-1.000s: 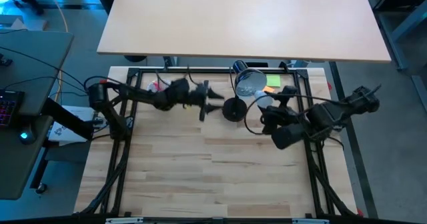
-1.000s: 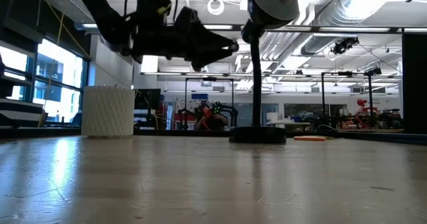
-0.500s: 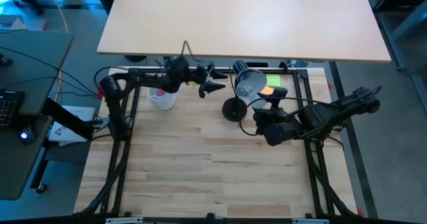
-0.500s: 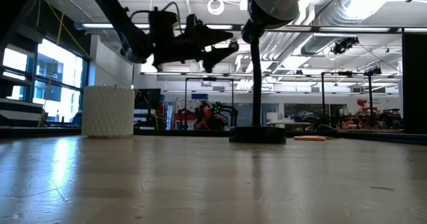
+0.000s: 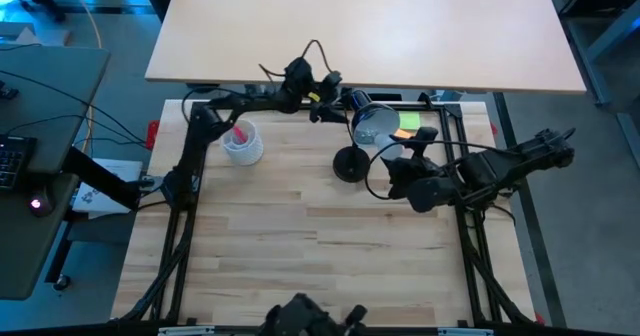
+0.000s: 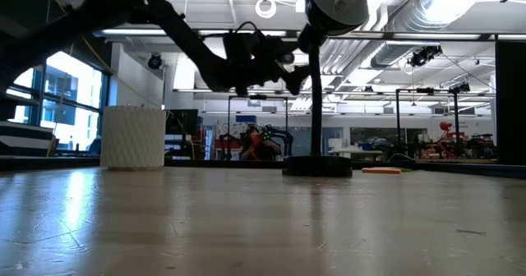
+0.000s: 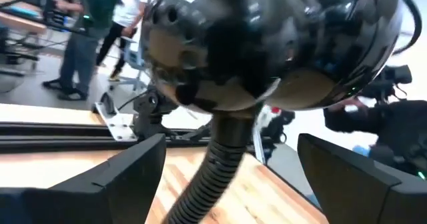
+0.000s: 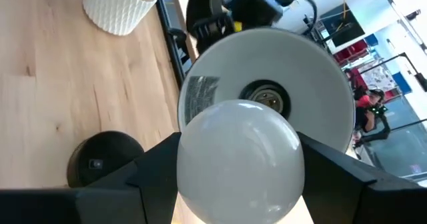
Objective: Screw lightbulb
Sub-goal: Insert the light bulb into the desk lamp
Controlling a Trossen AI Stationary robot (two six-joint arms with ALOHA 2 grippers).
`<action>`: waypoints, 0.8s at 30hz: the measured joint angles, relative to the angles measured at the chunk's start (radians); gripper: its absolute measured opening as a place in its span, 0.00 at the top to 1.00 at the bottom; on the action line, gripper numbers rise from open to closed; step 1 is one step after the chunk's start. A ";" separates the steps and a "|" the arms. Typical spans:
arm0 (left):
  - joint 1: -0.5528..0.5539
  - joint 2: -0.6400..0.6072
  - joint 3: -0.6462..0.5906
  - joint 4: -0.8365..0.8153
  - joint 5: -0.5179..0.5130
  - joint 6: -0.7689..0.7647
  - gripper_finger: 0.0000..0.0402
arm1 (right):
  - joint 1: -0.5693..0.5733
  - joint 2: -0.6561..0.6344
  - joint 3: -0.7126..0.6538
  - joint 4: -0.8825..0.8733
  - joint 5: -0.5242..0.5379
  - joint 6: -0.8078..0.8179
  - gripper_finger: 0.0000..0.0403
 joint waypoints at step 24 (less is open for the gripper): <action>-0.102 0.051 0.129 0.251 0.082 -0.089 0.16 | -0.018 0.005 0.000 0.106 -0.033 0.056 0.38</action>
